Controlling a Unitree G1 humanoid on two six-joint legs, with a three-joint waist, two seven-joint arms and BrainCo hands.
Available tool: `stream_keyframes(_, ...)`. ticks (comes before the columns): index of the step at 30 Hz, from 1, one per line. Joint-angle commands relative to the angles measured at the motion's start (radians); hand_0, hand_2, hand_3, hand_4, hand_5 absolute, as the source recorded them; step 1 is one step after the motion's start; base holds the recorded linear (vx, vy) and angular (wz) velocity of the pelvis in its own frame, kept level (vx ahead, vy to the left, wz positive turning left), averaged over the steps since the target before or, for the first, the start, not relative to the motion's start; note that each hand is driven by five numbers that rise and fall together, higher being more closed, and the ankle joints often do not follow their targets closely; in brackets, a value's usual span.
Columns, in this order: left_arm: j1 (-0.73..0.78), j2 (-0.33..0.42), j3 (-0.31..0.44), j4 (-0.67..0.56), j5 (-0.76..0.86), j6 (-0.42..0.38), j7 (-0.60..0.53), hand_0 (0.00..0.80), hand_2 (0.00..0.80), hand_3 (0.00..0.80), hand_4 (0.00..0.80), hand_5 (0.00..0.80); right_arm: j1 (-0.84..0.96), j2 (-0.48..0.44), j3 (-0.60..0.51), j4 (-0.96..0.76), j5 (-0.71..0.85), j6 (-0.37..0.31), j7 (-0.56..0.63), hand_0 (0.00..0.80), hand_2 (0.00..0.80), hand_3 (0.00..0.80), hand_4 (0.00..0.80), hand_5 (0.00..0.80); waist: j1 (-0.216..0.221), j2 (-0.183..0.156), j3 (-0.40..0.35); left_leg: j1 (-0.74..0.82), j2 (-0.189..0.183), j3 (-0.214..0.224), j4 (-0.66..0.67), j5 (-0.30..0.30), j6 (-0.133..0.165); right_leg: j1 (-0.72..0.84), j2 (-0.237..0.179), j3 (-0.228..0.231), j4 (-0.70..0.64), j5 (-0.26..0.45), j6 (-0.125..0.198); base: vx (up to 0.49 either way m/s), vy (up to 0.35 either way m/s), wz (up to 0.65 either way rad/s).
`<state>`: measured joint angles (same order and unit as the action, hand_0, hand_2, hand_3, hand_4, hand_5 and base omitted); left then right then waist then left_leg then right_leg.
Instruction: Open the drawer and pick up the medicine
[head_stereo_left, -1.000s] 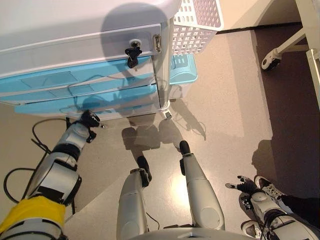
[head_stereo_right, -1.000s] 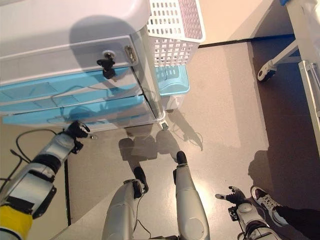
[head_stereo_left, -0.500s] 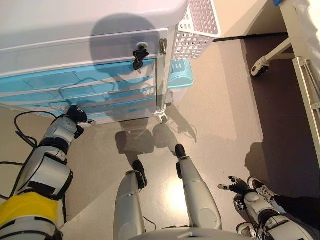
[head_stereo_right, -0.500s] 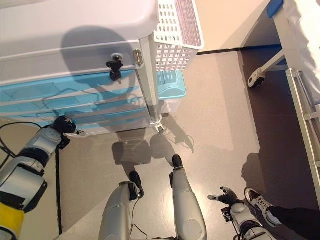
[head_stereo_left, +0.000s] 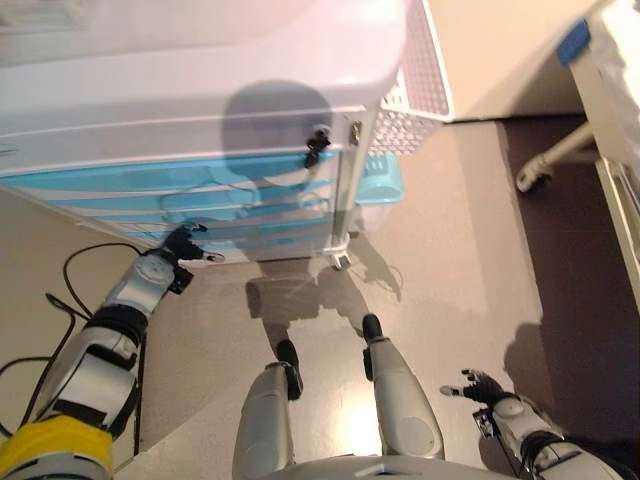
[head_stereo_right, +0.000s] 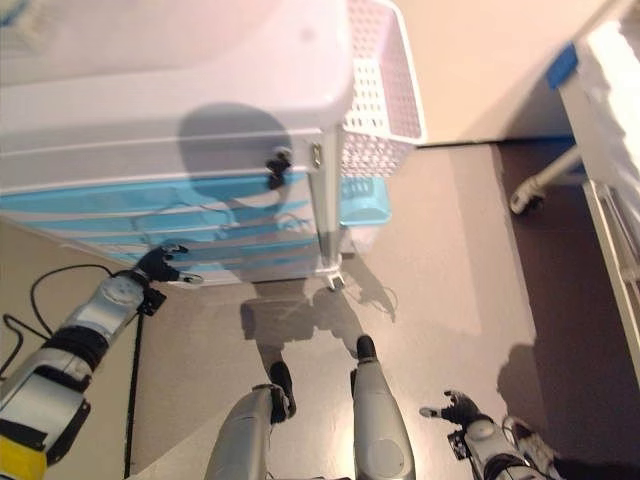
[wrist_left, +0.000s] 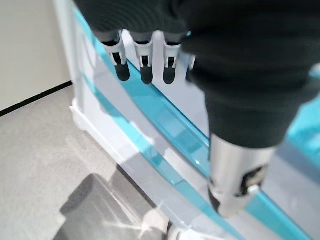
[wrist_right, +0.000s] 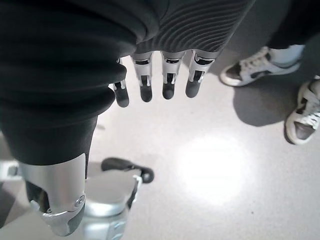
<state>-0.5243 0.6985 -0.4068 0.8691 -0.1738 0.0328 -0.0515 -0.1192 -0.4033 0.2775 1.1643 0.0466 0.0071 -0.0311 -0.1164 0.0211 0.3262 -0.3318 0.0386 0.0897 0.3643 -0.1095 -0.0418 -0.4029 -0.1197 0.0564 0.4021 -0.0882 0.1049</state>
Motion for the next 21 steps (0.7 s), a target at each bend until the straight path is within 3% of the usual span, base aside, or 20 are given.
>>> stream_keyframes(1, 0.096, -0.007, 0.084, 0.034, -0.039, -0.023, -0.014, 0.000, 0.000, 0.000, 0.000, 0.000, 0.051, -0.028, -0.035, 0.042, -0.037, 0.014, -0.007, 0.000, 0.000, 0.000, 0.000, 0.000, 0.005, 0.006, -0.057, 0.064, -0.069, -0.008, -0.049, -0.028, 0.047, 0.099, 0.021, -0.042, -0.114, 0.028, 0.002, 0.054, -0.079, 0.31)
stream_keyframes(5, 0.249, -0.089, 0.136, 0.064, -0.028, -0.019, -0.033, 0.000, 0.000, 0.000, 0.000, 0.000, 0.069, -0.024, -0.053, 0.062, -0.069, 0.019, 0.000, 0.000, 0.000, 0.000, 0.000, 0.000, 0.019, 0.009, -0.107, 0.152, -0.073, -0.039, -0.158, 0.019, 0.033, 0.193, 0.031, -0.089, -0.202, 0.040, -0.002, 0.089, -0.117, 0.32)
stream_keyframes(6, 0.303, -0.145, 0.170, 0.103, -0.022, -0.015, -0.032, 0.000, 0.000, 0.000, 0.000, 0.000, 0.072, -0.020, -0.054, 0.067, -0.086, 0.019, 0.000, 0.000, 0.000, 0.000, 0.000, 0.000, 0.026, 0.007, -0.136, 0.196, -0.069, -0.051, -0.213, 0.042, 0.026, 0.238, 0.039, -0.110, -0.247, 0.046, -0.004, 0.097, -0.105, 0.44)
stream_keyframes(7, 0.304, -0.145, 0.171, 0.103, -0.022, -0.015, -0.032, 0.000, 0.000, 0.000, 0.000, 0.000, 0.072, -0.020, -0.054, 0.067, -0.086, 0.019, 0.000, 0.000, 0.000, 0.000, 0.000, 0.000, 0.025, 0.007, -0.134, 0.200, -0.069, -0.052, -0.216, 0.043, 0.025, 0.243, 0.039, -0.111, -0.249, 0.046, -0.004, 0.080, -0.102, 0.31)
stream_keyframes(12, 0.435, -0.284, 0.267, 0.228, -0.001, -0.018, 0.004, 0.000, 0.000, 0.000, 0.000, 0.000, 0.087, 0.017, -0.071, 0.066, -0.084, 0.016, -0.003, 0.000, 0.000, 0.000, 0.000, 0.000, 0.039, -0.006, -0.210, 0.294, -0.043, -0.070, -0.341, 0.097, 0.008, 0.345, 0.059, -0.150, -0.350, 0.058, -0.008, 0.052, -0.095, 0.20)
stream_keyframes(18, 0.522, -0.396, 0.368, 0.278, -0.079, -0.040, 0.049, 0.000, 0.000, 0.000, 0.000, 0.000, 0.107, 0.082, -0.114, 0.062, 0.043, -0.001, 0.006, 0.000, 0.000, 0.000, 0.000, 0.000, 0.057, -0.031, -0.255, 0.351, -0.026, -0.077, -0.401, 0.123, -0.006, 0.416, 0.072, -0.176, -0.419, 0.064, -0.014, 0.022, -0.058, 0.17)
stream_keyframes(21, 0.536, -0.431, 0.380, 0.322, -0.083, -0.046, 0.064, 0.000, 0.000, 0.000, 0.000, 0.000, 0.109, 0.111, -0.128, 0.084, 0.109, -0.005, 0.023, 0.000, 0.000, 0.000, 0.000, 0.000, 0.067, -0.039, -0.268, 0.368, -0.024, -0.075, -0.413, 0.125, -0.007, 0.440, 0.076, -0.180, -0.441, 0.069, -0.014, 0.011, -0.034, 0.09)
